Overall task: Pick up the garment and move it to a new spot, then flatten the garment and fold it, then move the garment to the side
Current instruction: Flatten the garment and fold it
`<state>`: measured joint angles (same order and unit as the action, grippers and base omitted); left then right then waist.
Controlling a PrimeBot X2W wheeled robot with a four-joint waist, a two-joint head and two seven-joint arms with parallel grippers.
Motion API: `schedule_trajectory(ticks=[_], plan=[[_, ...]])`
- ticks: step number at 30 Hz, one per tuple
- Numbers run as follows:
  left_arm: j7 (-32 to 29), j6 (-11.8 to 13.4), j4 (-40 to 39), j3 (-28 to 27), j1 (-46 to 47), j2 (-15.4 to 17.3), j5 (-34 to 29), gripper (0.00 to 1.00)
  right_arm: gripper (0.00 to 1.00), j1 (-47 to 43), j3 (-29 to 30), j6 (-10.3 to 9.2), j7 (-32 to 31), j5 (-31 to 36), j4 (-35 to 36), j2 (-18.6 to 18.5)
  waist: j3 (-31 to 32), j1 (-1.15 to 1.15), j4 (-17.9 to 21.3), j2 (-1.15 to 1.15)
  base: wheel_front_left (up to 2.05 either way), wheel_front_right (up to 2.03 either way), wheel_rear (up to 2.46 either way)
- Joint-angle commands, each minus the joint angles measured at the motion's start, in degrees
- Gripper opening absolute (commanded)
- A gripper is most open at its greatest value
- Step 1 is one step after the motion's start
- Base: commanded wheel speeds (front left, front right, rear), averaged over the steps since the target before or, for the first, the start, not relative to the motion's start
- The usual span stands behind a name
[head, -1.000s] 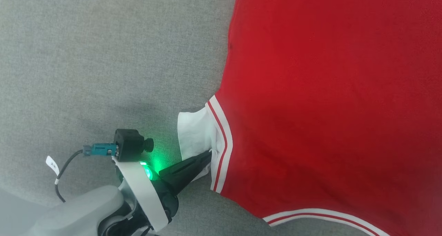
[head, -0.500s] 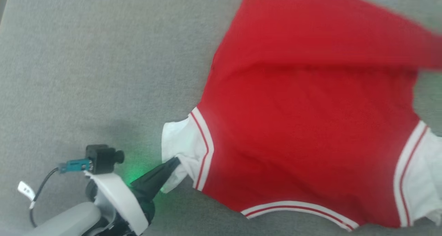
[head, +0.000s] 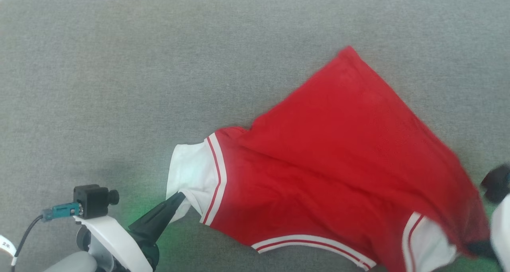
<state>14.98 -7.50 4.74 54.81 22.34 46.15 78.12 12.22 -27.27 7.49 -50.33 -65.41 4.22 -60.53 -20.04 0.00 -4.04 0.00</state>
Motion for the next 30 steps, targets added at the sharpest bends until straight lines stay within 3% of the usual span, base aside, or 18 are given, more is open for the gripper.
schedule_trajectory(ticks=[1,7,8,9,10,12,18,23,26,30], plan=[[0.26,0.09,-0.12,-0.63,-0.86,0.08,-0.34,0.00,0.00,-2.49,0.35,0.00,0.30,0.56,1.25,1.03,0.21,0.00,0.43,0.00,0.00,0.00,0.00],[0.26,0.09,-0.32,-1.49,-1.62,-0.28,-1.25,0.00,0.00,-9.96,2.83,0.00,-1.13,3.90,6.07,5.37,0.39,0.00,1.06,0.00,0.00,0.00,0.00],[0.26,0.09,-0.24,-1.43,-1.62,-0.33,-1.33,0.00,0.04,-10.24,3.60,0.00,-0.78,4.92,6.60,6.24,0.42,0.00,1.15,0.00,0.00,0.00,0.00],[0.27,0.09,-0.13,-1.38,-1.62,-0.37,-1.39,0.00,0.44,-10.27,4.67,0.00,-0.22,6.27,7.09,6.89,0.48,0.00,1.23,0.00,0.00,0.00,0.00],[0.27,0.09,-0.01,-1.34,-1.63,-0.40,-1.44,0.00,1.00,-10.25,5.78,0.00,0.43,7.39,7.62,7.46,0.53,0.00,1.30,0.00,0.00,0.00,0.00],[0.27,0.09,0.07,-1.46,-1.68,-0.67,-1.58,0.00,1.00,-11.27,10.31,0.00,1.50,9.41,8.56,8.71,0.79,0.00,1.33,0.00,0.00,0.00,0.00],[0.27,0.09,0.09,-1.42,-2.30,-1.99,-2.24,0.00,1.00,-12.57,22.14,0.00,-1.48,10.02,13.53,7.12,1.02,0.00,0.57,0.00,0.00,0.00,0.00],[0.25,0.09,0.11,-0.51,-0.72,-3.39,-2.49,0.00,1.00,-4.71,28.67,0.00,-0.94,11.15,16.75,8.84,0.07,0.00,-1.35,0.00,0.00,0.00,0.00],[0.15,0.09,0.22,0.34,0.81,-4.58,-2.90,0.00,1.00,3.15,25.83,0.00,0.59,15.31,15.22,10.08,-1.15,0.00,-3.02,0.00,0.00,0.00,0.00],[0.11,0.09,0.63,1.45,2.85,-5.92,-2.98,0.00,1.00,14.29,17.81,0.00,0.70,19.74,9.10,13.14,-2.87,0.00,-5.06,0.00,0.00,0.00,0.00]])
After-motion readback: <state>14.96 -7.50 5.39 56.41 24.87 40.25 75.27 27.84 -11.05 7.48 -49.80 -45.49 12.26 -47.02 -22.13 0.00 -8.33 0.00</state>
